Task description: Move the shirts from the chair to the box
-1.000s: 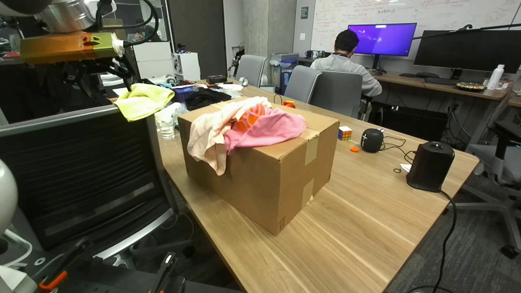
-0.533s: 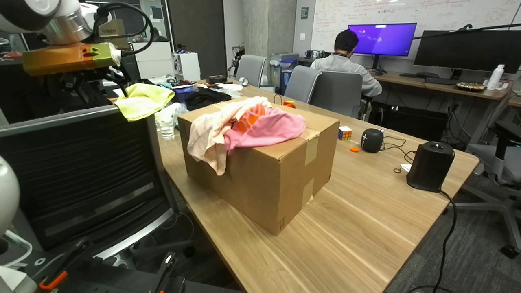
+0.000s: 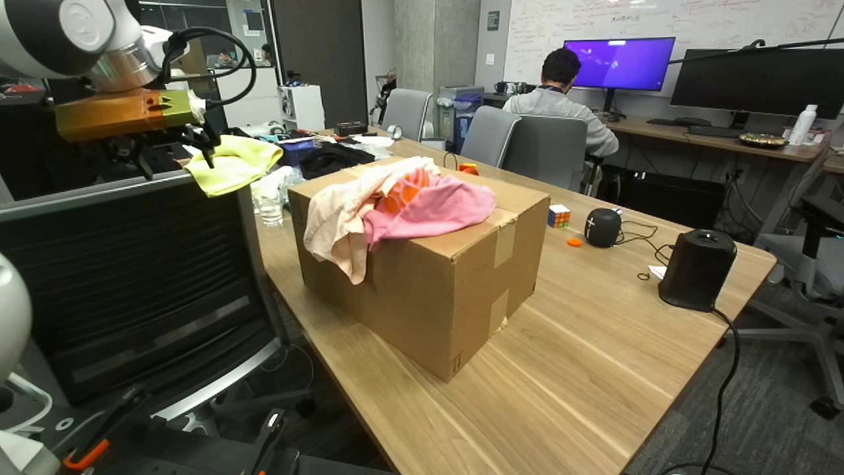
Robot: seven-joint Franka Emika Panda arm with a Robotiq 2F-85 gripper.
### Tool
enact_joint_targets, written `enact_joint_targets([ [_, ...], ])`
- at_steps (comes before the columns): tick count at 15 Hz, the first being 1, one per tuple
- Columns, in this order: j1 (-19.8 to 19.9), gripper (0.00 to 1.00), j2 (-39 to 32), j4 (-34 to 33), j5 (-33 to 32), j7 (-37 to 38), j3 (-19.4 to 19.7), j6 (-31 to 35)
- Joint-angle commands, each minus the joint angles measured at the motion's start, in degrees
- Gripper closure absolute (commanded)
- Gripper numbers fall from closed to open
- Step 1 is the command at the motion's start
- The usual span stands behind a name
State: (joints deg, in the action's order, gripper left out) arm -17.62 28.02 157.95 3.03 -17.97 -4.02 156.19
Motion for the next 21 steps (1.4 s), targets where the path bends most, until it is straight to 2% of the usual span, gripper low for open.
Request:
enact_joint_targets([
  [1,1.1,0.00,-2.1,-0.1,-2.1,1.0,-0.2,4.0],
  [5,2.7,0.00,-3.4,-0.1,-4.7,1.2,-0.6,7.4],
  [12,7.9,0.00,-5.1,-0.1,-13.0,1.4,-1.7,13.0],
  [21,10.3,0.00,-6.3,0.0,-18.6,1.0,-2.3,14.2],
])
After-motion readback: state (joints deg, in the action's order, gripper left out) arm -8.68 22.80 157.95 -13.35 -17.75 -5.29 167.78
